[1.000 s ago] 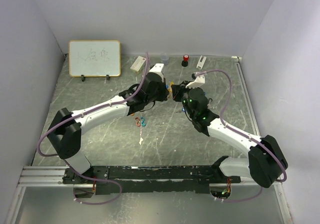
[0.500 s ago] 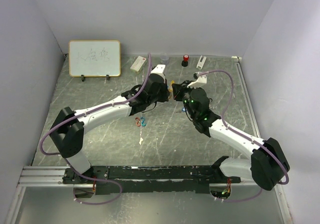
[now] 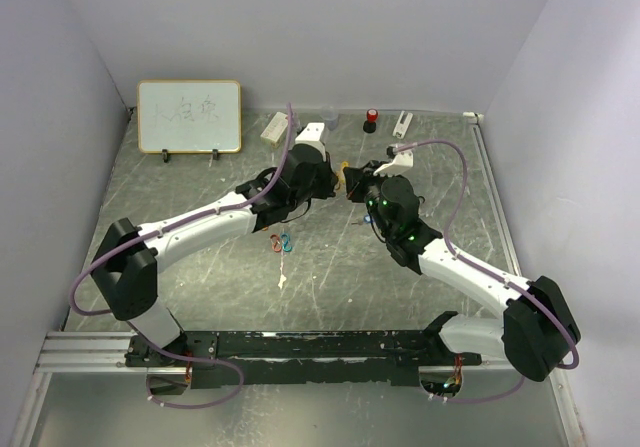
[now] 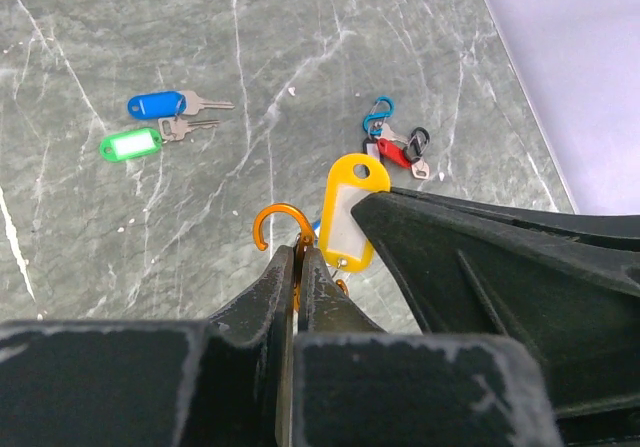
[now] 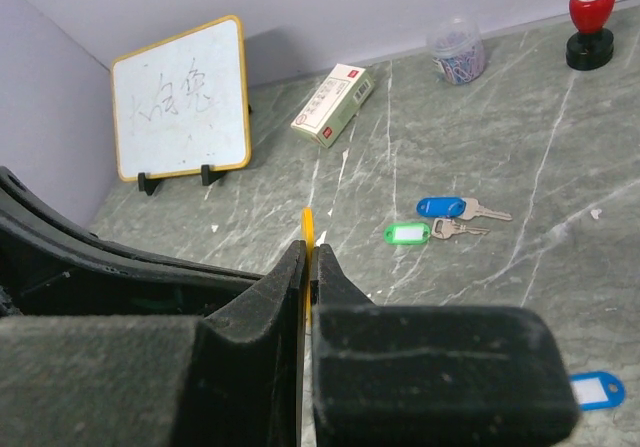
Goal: Put the keys on the keyring
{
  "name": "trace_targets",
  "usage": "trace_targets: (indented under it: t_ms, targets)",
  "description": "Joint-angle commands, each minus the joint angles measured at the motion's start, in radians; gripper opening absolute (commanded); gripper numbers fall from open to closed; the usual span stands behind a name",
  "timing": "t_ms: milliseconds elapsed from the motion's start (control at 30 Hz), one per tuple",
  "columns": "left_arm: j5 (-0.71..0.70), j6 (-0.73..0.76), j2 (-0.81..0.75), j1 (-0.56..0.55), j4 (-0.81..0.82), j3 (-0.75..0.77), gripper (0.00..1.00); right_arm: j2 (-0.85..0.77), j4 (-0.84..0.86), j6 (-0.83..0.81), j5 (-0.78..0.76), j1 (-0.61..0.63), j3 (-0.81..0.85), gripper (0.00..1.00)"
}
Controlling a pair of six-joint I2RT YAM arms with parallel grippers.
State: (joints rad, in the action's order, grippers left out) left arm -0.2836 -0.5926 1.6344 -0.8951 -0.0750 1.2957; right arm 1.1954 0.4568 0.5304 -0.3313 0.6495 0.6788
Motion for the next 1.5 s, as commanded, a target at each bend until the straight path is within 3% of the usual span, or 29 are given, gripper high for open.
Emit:
trace_targets:
  t_ms: [0, 1467]
  targets:
    - [-0.006, -0.007, -0.029, -0.008, 0.031, -0.011, 0.07, 0.000, 0.008, -0.010, -0.015, 0.010, 0.023, 0.00]
    - [-0.025, -0.015, 0.009, -0.023, 0.015, 0.019, 0.07, -0.025, -0.003, -0.026, -0.036, 0.016, 0.013, 0.00]
